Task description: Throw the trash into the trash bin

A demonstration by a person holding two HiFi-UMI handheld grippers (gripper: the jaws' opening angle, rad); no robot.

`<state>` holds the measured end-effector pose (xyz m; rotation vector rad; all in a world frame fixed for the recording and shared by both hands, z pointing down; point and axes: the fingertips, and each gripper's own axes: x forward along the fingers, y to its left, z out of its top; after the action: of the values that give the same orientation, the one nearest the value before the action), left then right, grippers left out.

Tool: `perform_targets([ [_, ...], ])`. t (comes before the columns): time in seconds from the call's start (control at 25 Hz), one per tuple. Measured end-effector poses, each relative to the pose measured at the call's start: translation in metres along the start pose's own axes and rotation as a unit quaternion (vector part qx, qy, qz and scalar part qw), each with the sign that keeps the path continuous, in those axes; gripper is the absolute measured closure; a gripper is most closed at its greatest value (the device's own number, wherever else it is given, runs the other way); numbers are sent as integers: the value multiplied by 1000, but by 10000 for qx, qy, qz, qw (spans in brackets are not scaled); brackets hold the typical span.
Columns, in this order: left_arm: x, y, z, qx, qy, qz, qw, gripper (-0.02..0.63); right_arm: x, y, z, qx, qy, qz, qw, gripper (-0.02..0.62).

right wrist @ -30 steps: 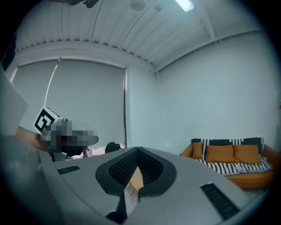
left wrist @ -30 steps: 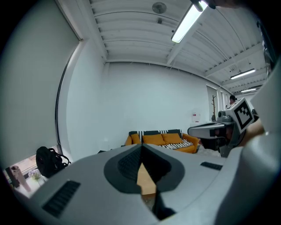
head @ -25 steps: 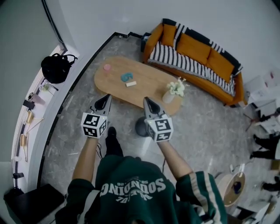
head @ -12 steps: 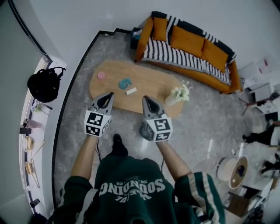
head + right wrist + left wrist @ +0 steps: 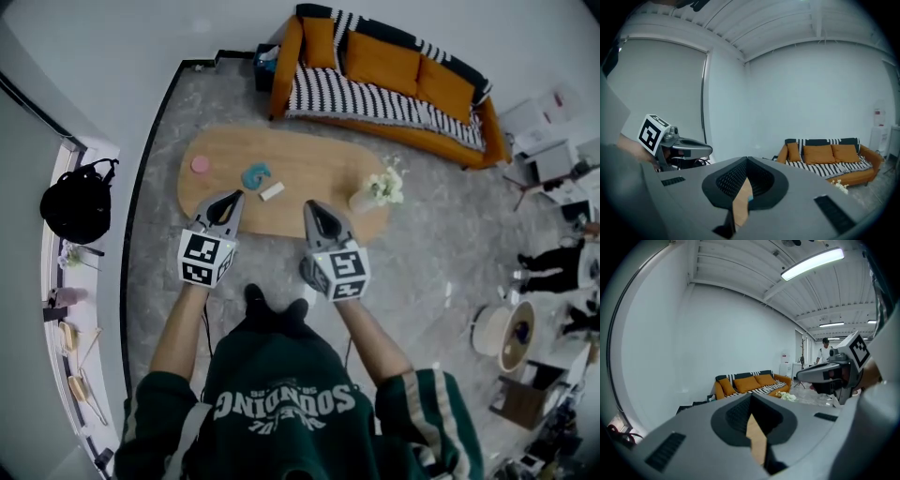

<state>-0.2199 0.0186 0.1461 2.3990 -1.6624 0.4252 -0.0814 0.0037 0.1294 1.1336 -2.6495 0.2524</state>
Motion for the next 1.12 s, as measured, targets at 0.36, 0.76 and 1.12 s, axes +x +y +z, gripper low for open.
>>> perform_targets([
  [0.36,30,-2,-14,65,178,-222,9996,604,8,-9,-10,191,-1,28,9998,595],
  [0.76,76,1,-67,129,352,-369,9986,604,47,-26,-53,73,357,178,9992,595],
  [1.12,121,15,-142,70,606,-344,9975,604,86,-33,-116,166,222,511,9983,595],
])
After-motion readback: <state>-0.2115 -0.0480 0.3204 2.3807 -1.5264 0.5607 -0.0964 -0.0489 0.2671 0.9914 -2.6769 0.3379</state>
